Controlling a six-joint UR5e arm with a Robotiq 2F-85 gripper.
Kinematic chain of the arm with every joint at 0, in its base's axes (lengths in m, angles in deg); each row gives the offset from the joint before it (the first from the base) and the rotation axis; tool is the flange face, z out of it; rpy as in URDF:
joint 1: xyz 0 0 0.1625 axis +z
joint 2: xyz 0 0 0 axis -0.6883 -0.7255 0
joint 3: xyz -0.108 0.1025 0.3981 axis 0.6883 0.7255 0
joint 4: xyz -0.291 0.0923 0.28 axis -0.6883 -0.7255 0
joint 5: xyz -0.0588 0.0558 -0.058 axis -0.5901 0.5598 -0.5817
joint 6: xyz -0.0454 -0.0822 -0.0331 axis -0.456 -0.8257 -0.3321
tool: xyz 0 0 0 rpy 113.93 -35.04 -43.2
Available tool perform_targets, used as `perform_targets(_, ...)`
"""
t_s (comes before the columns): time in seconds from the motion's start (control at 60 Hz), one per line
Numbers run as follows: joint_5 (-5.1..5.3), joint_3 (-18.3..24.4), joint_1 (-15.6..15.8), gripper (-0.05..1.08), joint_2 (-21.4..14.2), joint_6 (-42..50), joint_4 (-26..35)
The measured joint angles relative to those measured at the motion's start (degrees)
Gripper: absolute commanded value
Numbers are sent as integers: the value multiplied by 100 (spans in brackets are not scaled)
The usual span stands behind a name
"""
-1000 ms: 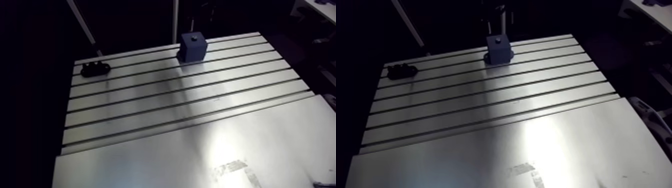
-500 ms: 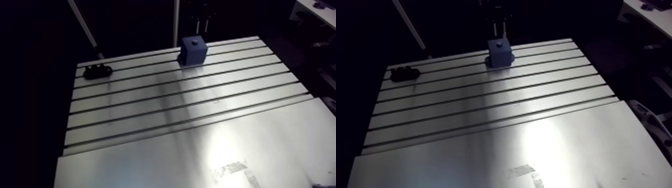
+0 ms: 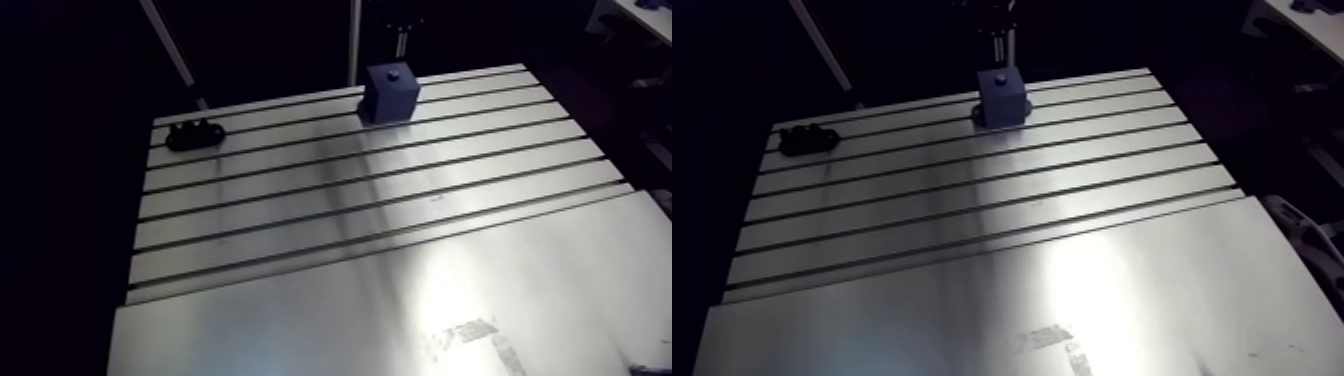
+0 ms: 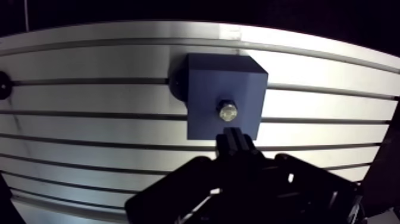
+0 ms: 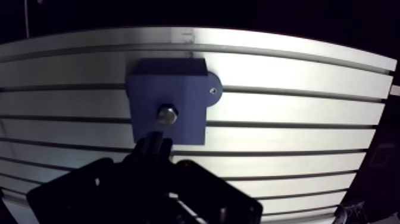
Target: Pick up the M10 bolt and insert it into the hex recess until seated.
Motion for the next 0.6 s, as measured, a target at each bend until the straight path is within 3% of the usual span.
perform_targets(0.6,40,-155,-18,108,56,20,-409)
